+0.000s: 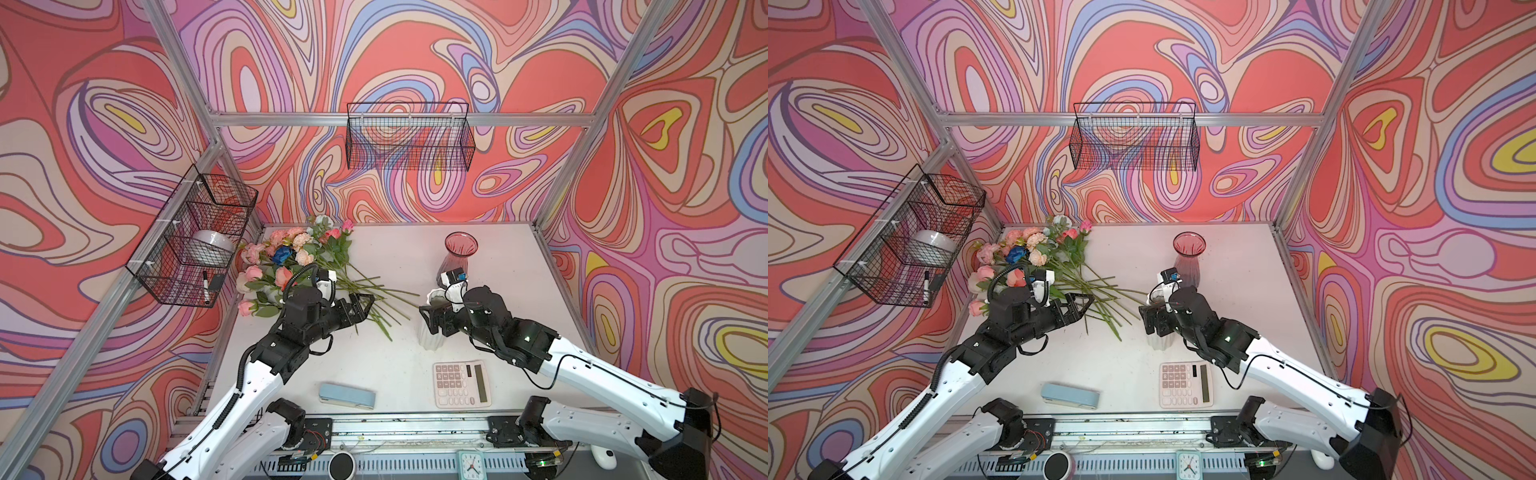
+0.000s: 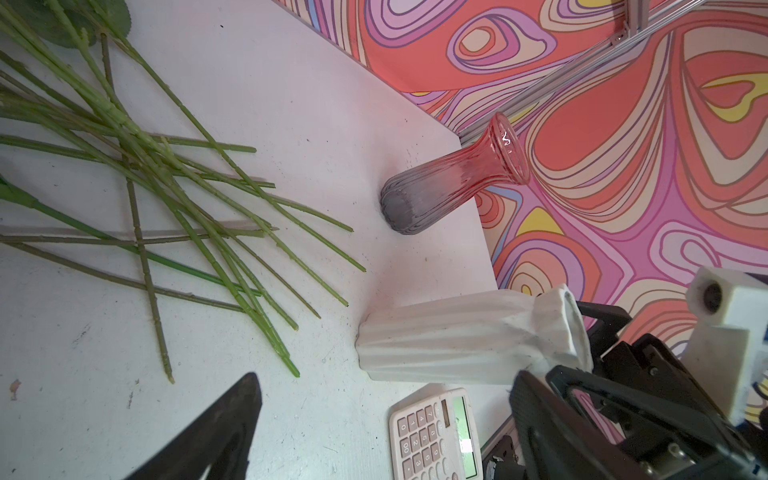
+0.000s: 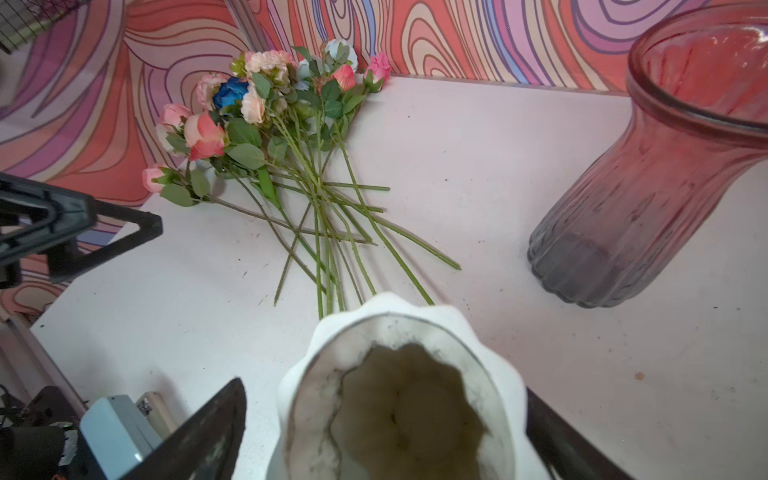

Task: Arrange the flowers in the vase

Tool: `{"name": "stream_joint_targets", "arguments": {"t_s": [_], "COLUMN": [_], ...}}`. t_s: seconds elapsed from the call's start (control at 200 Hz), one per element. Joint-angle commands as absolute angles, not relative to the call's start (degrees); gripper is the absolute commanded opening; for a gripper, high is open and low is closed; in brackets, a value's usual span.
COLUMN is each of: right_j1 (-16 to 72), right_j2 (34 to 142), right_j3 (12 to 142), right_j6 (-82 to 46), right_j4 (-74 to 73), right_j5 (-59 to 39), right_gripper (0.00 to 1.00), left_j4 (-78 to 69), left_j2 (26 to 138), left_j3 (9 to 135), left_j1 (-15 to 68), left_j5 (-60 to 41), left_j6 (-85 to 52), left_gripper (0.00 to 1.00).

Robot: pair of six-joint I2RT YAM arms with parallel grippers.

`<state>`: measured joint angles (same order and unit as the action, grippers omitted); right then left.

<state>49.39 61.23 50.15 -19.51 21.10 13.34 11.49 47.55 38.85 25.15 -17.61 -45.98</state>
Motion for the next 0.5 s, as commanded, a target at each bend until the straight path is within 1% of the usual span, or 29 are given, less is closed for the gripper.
{"name": "stream_joint_targets", "arguments": {"t_s": [0.0, 0.125, 0.155, 0.285, 0.325, 0.491], "right_j1": [50.36, 50.36, 50.36, 50.45, 50.56, 52.86], "right_j2": [62.47, 63.1, 63.47, 66.08, 66.98, 71.22], "right_j3": [51.5, 51.57, 51.75, 53.14, 53.5, 56.7], "right_j6": [-18.64, -18.28, -18.15, -18.15, -18.06, -17.02], "right_j4": [19.77, 18.35, 17.97, 16.77, 16.31, 16.69], "right_j5": [17.43, 15.47, 14.62, 11.35, 10.68, 11.36], "right_gripper": [0.93, 0.76, 0.7, 0.53, 0.51, 0.51], "left_j4": [13.68, 14.47, 14.75, 16.82, 17.29, 20.04], "left_j2": [47.02, 47.02, 47.03, 46.78, 46.63, 45.47], "left_j3": [38.76, 38.94, 39.08, 39.98, 40.23, 41.43], "left_j1": [25.32, 25.32, 25.32, 25.31, 25.32, 25.31], "left_j5": [-17.67, -17.58, -17.38, -17.15, -17.0, -15.67], "left_j6": [-44.92, -44.47, -44.32, -43.47, -43.11, -41.89], "left_gripper": [0.95, 0.95, 0.95, 0.95, 0.95, 0.95]}}
